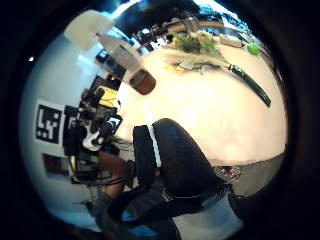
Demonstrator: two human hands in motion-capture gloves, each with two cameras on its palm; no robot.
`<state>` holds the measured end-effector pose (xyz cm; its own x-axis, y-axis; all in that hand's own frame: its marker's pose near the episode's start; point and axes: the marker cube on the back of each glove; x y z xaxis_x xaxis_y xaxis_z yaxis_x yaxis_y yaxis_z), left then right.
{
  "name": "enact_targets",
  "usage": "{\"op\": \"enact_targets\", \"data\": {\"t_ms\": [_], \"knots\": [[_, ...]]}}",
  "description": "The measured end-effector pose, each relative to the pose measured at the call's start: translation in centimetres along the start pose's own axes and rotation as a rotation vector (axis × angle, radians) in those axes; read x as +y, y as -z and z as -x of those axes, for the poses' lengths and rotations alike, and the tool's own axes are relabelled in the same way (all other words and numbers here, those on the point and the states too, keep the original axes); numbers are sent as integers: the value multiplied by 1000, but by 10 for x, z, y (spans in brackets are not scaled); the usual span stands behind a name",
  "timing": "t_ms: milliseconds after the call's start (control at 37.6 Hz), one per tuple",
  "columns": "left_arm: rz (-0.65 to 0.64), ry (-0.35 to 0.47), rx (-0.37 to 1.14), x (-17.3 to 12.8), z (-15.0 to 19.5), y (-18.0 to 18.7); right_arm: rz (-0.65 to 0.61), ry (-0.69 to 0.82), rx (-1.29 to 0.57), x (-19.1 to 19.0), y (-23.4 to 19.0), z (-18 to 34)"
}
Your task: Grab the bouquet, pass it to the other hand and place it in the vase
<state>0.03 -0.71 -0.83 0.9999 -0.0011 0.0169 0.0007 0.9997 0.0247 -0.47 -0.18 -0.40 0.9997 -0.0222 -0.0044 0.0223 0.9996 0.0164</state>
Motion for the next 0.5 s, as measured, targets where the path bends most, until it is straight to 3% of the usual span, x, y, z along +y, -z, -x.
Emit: {"op": "enact_targets", "data": {"t_ms": [266,505], "knots": [[60,-4,22,4,-2,0,8,-3,33,-2,5,-8],[61,-23,49,0,-5,1,17,-58,92,-24,12,-63]]}}
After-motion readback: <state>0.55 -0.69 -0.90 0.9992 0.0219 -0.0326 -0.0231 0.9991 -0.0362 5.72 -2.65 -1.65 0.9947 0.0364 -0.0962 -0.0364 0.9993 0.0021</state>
